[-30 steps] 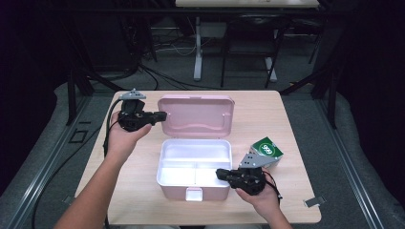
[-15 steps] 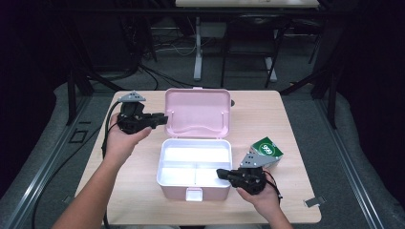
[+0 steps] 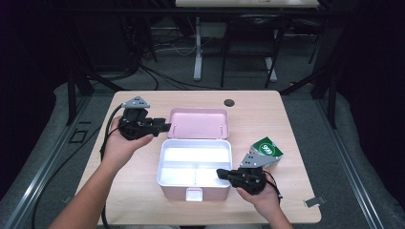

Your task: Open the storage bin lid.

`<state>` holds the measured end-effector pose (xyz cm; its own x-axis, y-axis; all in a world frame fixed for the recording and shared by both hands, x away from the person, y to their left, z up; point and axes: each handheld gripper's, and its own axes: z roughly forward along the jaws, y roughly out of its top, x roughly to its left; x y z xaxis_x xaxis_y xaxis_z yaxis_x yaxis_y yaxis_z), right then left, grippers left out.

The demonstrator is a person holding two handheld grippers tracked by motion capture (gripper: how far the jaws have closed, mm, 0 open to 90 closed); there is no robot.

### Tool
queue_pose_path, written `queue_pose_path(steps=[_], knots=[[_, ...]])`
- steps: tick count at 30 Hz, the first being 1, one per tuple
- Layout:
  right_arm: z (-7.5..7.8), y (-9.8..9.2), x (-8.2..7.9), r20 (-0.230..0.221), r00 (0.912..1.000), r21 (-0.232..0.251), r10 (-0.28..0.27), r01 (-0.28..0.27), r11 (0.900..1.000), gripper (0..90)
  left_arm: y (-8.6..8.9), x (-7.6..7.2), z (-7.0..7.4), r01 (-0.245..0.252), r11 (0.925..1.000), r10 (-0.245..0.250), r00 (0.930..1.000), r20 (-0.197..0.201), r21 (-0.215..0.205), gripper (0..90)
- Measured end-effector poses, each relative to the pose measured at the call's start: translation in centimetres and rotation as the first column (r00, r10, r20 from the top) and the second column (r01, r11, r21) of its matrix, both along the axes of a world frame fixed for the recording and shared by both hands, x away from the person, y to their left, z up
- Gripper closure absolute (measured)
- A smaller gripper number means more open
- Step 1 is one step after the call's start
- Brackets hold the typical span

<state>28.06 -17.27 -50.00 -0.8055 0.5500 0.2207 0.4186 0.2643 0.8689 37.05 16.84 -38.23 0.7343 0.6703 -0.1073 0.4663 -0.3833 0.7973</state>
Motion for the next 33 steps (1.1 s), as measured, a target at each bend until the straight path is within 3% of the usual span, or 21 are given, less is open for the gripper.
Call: queue_pose_path(steps=[6,10,12,14,17,19,20,21,23,24,25,29,31,32,33], knots=[[0.0,0.1,0.0,0.003,1.0000,0.006,-0.005,0.005,1.000,90.0,-0.8,-0.5,0.7,0.063,0.9942,-0.064,0.9980,0.004,0.087,65.5],[0.0,0.1,0.0,0.000,1.0000,0.007,-0.004,0.004,1.000,88.5,-1.6,-1.0,1.1,0.099,0.9811,-0.103,0.9946,0.012,0.166,65.7],[0.0,0.1,0.0,-0.004,1.0000,0.008,-0.003,0.003,1.000,88.0,-2.1,-1.3,1.4,0.126,0.9692,-0.132,0.9912,0.012,0.212,66.0],[0.1,0.1,0.0,-0.008,1.0000,0.003,-0.001,0.001,1.000,87.5,-2.4,-1.4,1.5,0.141,0.9618,-0.148,0.9890,0.009,0.235,66.3],[0.1,0.1,-0.1,-0.007,1.0000,0.000,-0.001,0.001,1.000,86.7,-3.2,-1.4,1.6,0.187,0.9384,-0.193,0.9812,-0.009,0.291,66.9],[0.1,0.2,-0.1,-0.003,1.0000,0.000,-0.002,0.002,1.000,86.1,-3.9,-1.4,1.4,0.233,0.9202,-0.234,0.9717,-0.035,0.315,67.5],[0.1,0.2,-0.1,0.000,1.0000,0.000,-0.003,0.003,1.000,85.8,-4.3,-1.4,1.2,0.259,0.9034,-0.257,0.9650,-0.052,0.342,67.5],[0.1,0.2,-0.1,0.000,1.0000,0.000,-0.003,0.003,1.000,85.3,-4.8,-1.4,1.0,0.282,0.8819,-0.278,0.9583,-0.067,0.378,68.5],[0.2,0.2,-0.1,-0.004,1.0000,-0.004,-0.004,0.004,1.000,84.8,-5.4,-1.4,0.7,0.305,0.8611,-0.294,0.9515,-0.089,0.407,70.2],[0.2,0.1,-0.1,-0.009,1.0000,-0.004,0.003,-0.003,1.000,84.6,-5.7,-1.4,0.6,0.322,0.8456,-0.309,0.9457,-0.101,0.426,70.4],[0.2,0.1,-0.1,-0.010,0.9999,-0.002,0.005,-0.005,1.000,84.1,-6.0,-1.4,0.4,0.329,0.8348,-0.314,0.9431,-0.110,0.441,70.7],[0.2,0.2,-0.1,-0.009,0.9999,0.004,0.005,-0.005,1.000,83.1,-7.0,-1.2,0.2,0.361,0.8052,-0.338,0.9313,-0.137,0.470,70.9],[0.2,0.2,-0.1,-0.006,1.0000,-0.002,0.000,0.000,1.000,82.7,-7.3,-1.1,0.2,0.383,0.8012,-0.351,0.9232,-0.157,0.460,68.9],[0.2,0.2,-0.1,-0.006,1.0000,-0.002,0.000,0.000,1.000,82.6,-7.4,-1.0,0.1,0.395,0.7935,-0.363,0.9176,-0.161,0.463,68.7],[0.2,0.2,-0.1,-0.006,1.0000,-0.002,0.001,-0.001,1.000,82.5,-7.7,-1.0,0.1,0.410,0.7770,-0.372,0.9113,-0.176,0.478,68.8]])
